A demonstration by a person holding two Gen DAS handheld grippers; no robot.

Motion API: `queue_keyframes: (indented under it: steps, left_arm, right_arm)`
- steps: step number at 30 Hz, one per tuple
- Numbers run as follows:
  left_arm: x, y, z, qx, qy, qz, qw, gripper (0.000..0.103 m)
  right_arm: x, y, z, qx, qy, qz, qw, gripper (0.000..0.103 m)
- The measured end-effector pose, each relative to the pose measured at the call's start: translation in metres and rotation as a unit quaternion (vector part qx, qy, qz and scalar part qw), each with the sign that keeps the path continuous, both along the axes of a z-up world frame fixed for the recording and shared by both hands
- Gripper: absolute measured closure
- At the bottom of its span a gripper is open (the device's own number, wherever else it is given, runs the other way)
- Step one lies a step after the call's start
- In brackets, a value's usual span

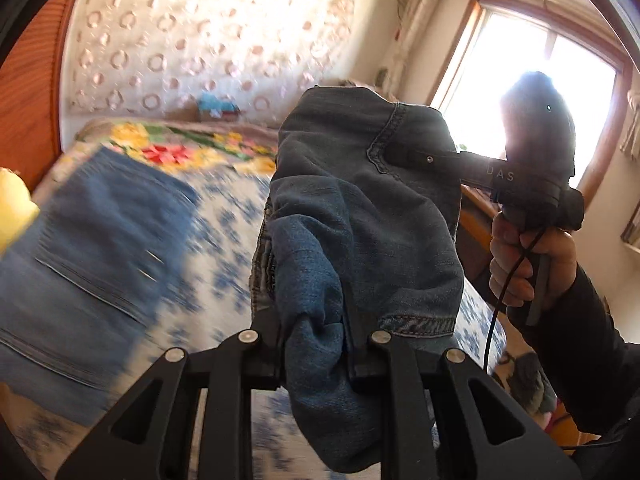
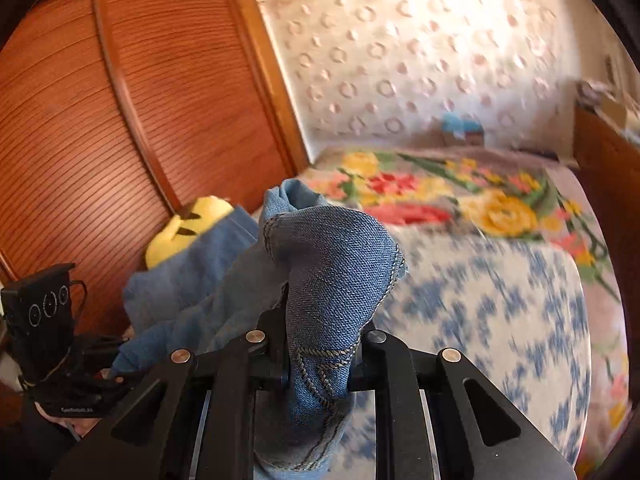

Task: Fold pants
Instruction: 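Lift the folded jeans off the bed with both tools gripping it, then carry the jeans with both tools toward the folded jeans by the yellow toy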

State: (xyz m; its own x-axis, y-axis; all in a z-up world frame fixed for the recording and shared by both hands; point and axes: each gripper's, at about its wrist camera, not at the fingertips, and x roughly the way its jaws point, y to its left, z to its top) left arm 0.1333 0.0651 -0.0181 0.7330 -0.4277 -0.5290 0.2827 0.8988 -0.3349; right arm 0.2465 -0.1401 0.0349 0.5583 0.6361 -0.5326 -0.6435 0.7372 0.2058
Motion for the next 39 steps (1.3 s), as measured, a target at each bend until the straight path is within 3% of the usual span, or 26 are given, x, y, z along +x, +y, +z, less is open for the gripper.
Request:
queue_keyframes:
  steps: [8, 18, 22, 26, 28, 31, 39]
  left_arm:
    - [-0.009, 0.076, 0.034, 0.015, -0.031, 0.07, 0.997, 0.086]
    - [-0.012, 0.158, 0.044, 0.052, -0.037, 0.149, 0.9868, 0.086]
    - [0.003, 0.177, 0.029, 0.079, -0.012, 0.16, 0.9839, 0.086]
    - [0.038, 0.185, -0.015, 0.104, 0.059, 0.16, 0.9798, 0.082]
    - [0.045, 0.189, -0.027, 0.109, 0.068, 0.168, 0.9774, 0.078]
    - [0.039, 0.196, -0.027, 0.089, 0.062, 0.174, 0.9787, 0.07]
    - [0.026, 0.188, -0.026, 0.132, 0.05, 0.193, 0.971, 0.06]
  right_arm:
    - [0.016, 0.096, 0.038, 0.006, -0.032, 0.059, 0.998, 0.089]
    - [0.038, 0.198, 0.046, 0.056, -0.021, 0.124, 0.991, 0.089]
    - [0.057, 0.219, 0.015, 0.078, 0.013, 0.129, 0.988, 0.088]
    - [0.08, 0.229, -0.042, 0.018, 0.056, 0.11, 0.992, 0.086]
    - [0.088, 0.227, -0.069, -0.023, 0.067, 0.09, 0.993, 0.083]
    - [0.093, 0.21, -0.079, -0.023, 0.076, 0.084, 0.993, 0.068]
    - [0.086, 0.188, -0.084, -0.06, 0.084, 0.033, 0.994, 0.047]
